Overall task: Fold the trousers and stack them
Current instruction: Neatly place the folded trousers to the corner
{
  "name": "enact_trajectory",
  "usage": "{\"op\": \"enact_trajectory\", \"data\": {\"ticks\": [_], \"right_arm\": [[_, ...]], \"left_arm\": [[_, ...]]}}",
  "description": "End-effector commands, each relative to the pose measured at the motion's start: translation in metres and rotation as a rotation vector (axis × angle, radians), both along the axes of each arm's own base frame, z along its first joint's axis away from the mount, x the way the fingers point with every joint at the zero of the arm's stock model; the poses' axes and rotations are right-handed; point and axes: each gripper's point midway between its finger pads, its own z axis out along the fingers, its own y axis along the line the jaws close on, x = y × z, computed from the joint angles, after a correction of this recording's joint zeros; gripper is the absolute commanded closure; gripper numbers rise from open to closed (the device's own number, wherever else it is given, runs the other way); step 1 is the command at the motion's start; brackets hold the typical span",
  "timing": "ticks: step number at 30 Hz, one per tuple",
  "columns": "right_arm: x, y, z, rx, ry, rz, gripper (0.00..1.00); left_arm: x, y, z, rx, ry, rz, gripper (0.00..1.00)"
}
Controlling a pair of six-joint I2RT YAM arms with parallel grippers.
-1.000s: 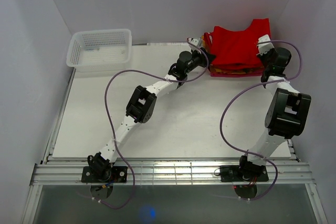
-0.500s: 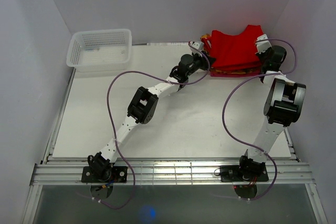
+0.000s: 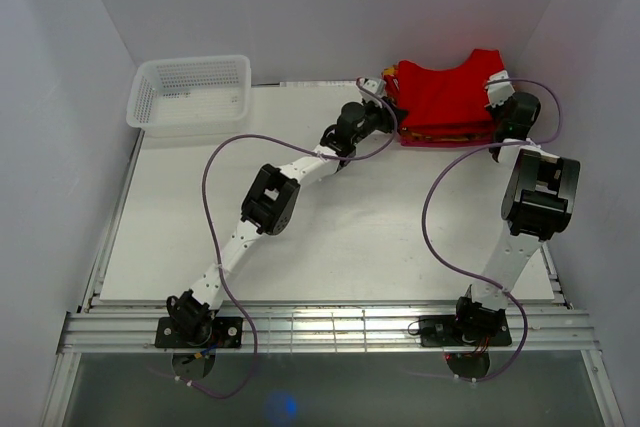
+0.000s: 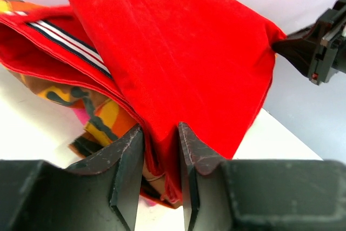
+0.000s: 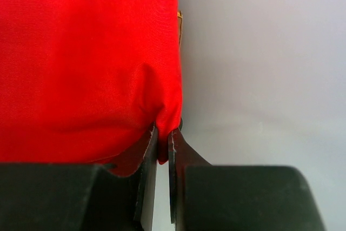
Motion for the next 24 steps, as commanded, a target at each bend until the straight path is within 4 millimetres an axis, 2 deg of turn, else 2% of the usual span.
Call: {"op": "enact_trajectory", "data": {"ticks": [1,2,7,11,13,14,15,16,17,18,19,20,21,22,24], "right_arm": [[-0.027,-0.058,0.069,-0.101,-0.183,-0.247,0.92],[-0.031,-0.058,0.074,-0.100,-0.194,-0.258,0.92],[-0.043,-0.058,0.062,-0.067,-0.177,-0.292,0.92],[-0.049,-0.060,0.055,-0.041,-0.161,-0.325,0.92],[-0.049,-0.058,0.055,-0.034,-0.158,-0.317,0.91],[-0.047,-0.058,0.050,-0.021,-0.143,-0.316,0.86],[-0.045,-0.058,0.050,-0.016,-0.140,-0.315,0.74],[-0.038,-0.061,0.057,-0.013,-0.151,-0.318,0.68],[-0.037,-0.061,0.055,-0.004,-0.135,-0.319,0.63],[-0.034,-0.061,0.057,0.010,-0.139,-0.324,0.54],[-0.033,-0.061,0.061,0.016,-0.144,-0.324,0.49],[-0.029,-0.060,0.070,0.026,-0.157,-0.313,0.43],[-0.030,-0.058,0.068,0.041,-0.142,-0.306,0.31],[-0.031,-0.055,0.077,0.047,-0.155,-0.297,0.26],[-0.035,-0.048,0.077,0.073,-0.136,-0.269,0.10]], "left_arm": [[0.044,0.053,0.040,-0.024,-0.091,0.129,0.59],[0.045,0.054,0.041,-0.024,-0.094,0.130,0.60],[0.046,0.054,0.038,-0.009,-0.104,0.117,0.60],[0.048,0.056,0.030,0.004,-0.090,0.119,0.56],[0.048,0.057,0.033,0.004,-0.094,0.115,0.52],[0.048,0.058,0.034,0.001,-0.093,0.115,0.50],[0.047,0.059,0.040,-0.003,-0.097,0.112,0.49],[0.045,0.060,0.043,-0.005,-0.100,0.103,0.44],[0.044,0.061,0.047,-0.010,-0.105,0.099,0.39],[0.042,0.065,0.056,-0.015,-0.105,0.094,0.33],[0.041,0.069,0.061,-0.025,-0.095,0.081,0.18],[0.040,0.073,0.066,-0.030,-0.087,0.078,0.10],[0.038,0.077,0.070,-0.034,-0.078,0.075,0.04],[0.037,0.092,0.080,-0.037,-0.063,0.086,0.02],[0.031,0.105,0.087,-0.051,-0.024,0.070,0.02]]}}
